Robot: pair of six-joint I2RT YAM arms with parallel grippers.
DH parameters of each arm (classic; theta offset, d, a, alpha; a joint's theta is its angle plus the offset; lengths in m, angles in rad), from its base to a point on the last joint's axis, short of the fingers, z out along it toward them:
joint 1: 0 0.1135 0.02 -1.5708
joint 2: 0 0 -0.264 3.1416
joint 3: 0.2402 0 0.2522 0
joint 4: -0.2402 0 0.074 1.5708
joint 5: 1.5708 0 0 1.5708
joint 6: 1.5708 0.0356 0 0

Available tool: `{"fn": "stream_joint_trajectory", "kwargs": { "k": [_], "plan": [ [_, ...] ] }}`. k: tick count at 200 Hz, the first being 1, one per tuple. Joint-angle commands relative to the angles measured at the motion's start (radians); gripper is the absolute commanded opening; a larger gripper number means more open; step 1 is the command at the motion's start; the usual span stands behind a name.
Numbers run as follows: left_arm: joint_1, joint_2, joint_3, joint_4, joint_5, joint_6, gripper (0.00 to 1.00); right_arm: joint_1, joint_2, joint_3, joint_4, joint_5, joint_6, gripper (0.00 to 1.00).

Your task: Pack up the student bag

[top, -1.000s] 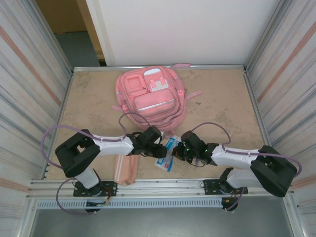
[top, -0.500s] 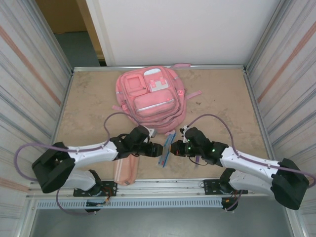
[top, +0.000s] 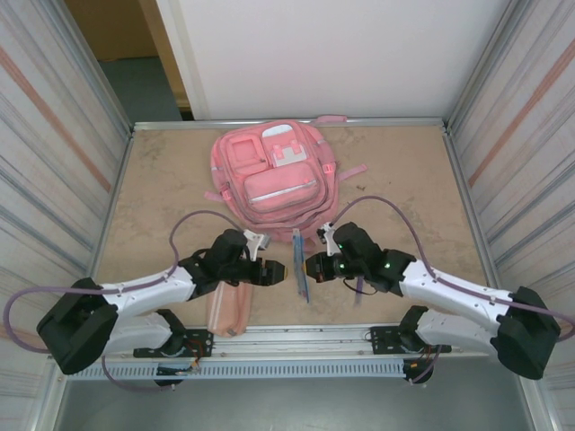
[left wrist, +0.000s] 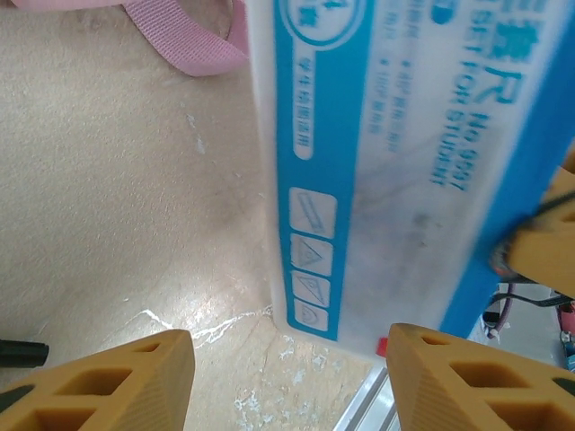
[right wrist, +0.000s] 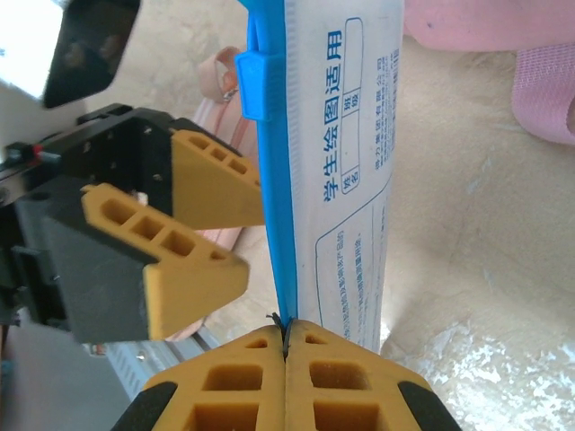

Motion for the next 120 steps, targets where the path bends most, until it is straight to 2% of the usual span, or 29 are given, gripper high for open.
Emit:
{"fn": "stream_joint_trajectory", "kwargs": {
  "k": [1, 37, 70, 120],
  "plan": [
    [0.004, -0.019, -0.016, -0.008, -0.015, 0.010, 0.59, -0.033, 0.064, 0.058, -0.022, -0.027, -0.090, 0.00],
    [0.004, -0.006, -0.012, -0.041, -0.060, -0.006, 0.58, -0.118, 0.156, 0.118, -0.105, -0.009, -0.073, 0.00],
    [-0.004, 0.062, -0.012, 0.012, -0.037, -0.031, 0.58, -0.182, 0.229, 0.122, -0.172, -0.001, -0.052, 0.00],
    [-0.070, 0.197, 0.041, 0.068, -0.024, -0.050, 0.57, -0.207, 0.324, 0.089, -0.129, -0.062, -0.029, 0.00]
  ]
}}
